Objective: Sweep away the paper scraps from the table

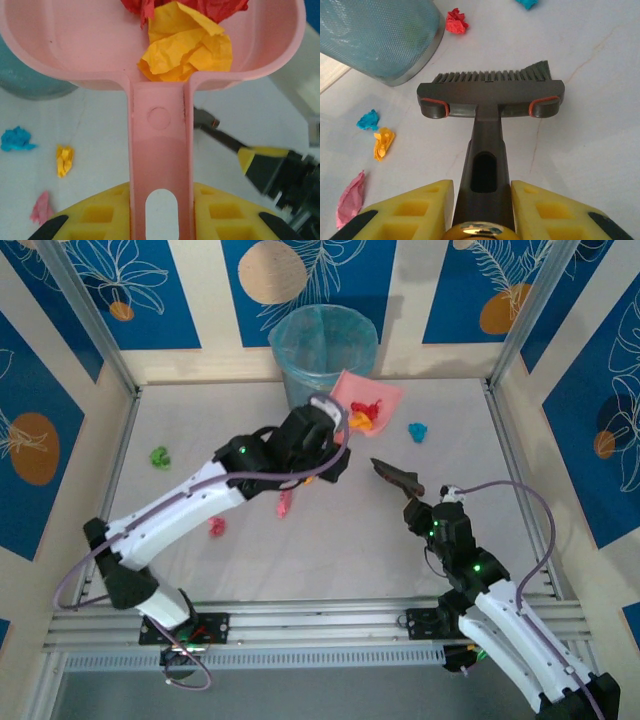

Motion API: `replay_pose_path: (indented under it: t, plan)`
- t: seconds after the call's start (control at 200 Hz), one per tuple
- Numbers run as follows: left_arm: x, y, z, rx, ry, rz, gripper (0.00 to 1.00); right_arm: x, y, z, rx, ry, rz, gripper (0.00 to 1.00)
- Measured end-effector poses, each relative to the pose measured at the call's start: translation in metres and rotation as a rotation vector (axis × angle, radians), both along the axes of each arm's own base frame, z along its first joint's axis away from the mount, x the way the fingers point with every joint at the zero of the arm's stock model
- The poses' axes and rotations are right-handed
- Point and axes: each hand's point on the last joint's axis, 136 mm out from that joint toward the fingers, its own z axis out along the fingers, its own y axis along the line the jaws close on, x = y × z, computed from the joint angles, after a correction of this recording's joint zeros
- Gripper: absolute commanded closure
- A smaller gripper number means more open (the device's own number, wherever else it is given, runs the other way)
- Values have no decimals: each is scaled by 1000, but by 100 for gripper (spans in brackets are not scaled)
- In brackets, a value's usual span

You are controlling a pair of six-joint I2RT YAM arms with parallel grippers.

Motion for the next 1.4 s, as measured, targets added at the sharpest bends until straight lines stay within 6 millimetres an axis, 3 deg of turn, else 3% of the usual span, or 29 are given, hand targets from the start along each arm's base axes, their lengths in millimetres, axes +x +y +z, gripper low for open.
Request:
replay_pose_path:
  t: [0.31,0.59,0.76,0.96,1.145,1.4]
  plan:
    - [108,4,37,-142,40,102,100,1,9,1,-4,-23,43,100]
    - [162,8,45,-440,208,87,100,1,14,2,-21,-32,71,100]
    - [193,-2,45,-639,307,63,100,1,17,3,-32,-40,89,100]
    - [215,-17,43,-806,409,47,100,1,18,4,-44,-45,97,100]
    - [221,-27,44,-899,477,33,100,1,17,4,-54,-48,95,100]
    - [221,-32,70,-1013,499,-5,100,2,16,3,-61,-53,91,100]
